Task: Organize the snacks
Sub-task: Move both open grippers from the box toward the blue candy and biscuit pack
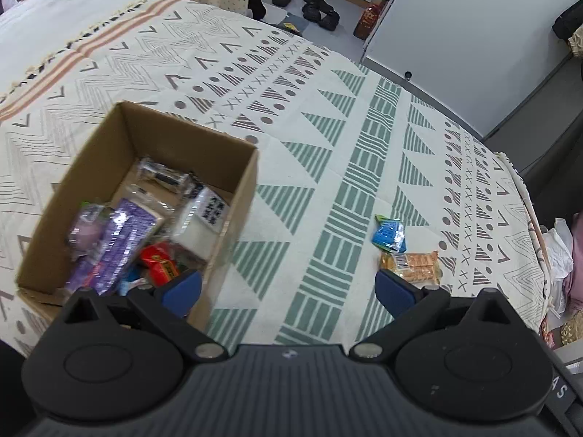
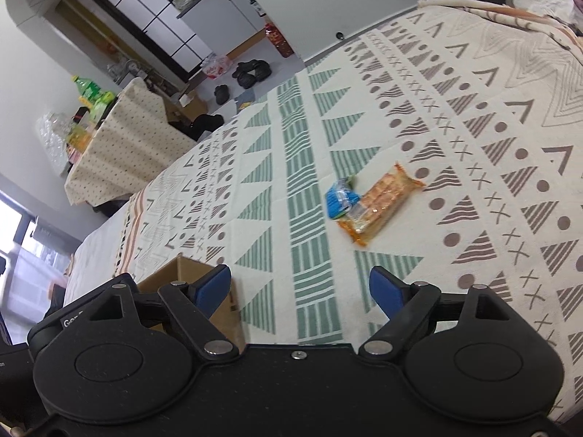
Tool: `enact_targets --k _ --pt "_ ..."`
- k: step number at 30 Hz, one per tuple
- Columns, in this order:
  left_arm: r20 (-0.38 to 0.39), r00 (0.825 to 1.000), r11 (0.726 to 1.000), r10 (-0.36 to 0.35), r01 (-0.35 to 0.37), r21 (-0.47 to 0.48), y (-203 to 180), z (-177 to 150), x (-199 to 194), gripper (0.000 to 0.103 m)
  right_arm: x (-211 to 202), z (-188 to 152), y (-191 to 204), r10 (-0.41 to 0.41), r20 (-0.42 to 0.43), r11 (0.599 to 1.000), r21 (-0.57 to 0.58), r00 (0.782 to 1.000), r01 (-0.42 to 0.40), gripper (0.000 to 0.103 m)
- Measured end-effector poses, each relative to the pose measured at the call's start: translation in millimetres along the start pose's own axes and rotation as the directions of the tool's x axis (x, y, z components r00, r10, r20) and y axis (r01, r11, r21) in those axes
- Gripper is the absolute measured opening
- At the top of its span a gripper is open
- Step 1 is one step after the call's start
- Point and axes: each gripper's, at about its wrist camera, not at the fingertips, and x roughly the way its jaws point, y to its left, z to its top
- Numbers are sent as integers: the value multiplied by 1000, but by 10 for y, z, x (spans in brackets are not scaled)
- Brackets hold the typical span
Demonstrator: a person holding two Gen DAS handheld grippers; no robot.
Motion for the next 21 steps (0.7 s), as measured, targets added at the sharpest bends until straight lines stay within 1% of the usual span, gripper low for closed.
enact_targets --k 8,11,14,16,20,21 --pt "-22 999 1000 -25 25 1 -197 58 287 101 173 107 -238 -8 -21 999 39 1000 9 82" --pt "-17 1000 1000 -26 26 2 -282 77 405 100 249 165 -331 -13 -25 998 59 1000 14 82" --pt "10 1000 1000 -28 28 -1 -365 79 519 99 328 233 -429 -16 -26 996 82 1000 18 80" --pt "0 999 999 -37 37 -5 -431 77 620 98 395 287 -493 -17 -31 995 98 999 20 75" --pt "-8 999 999 -45 45 -1 -560 85 796 98 498 396 -583 -28 -26 993 114 999 31 74" --pt "-11 999 999 -48 48 0 -587 91 841 96 530 416 -608 -31 -28 992 125 999 35 72"
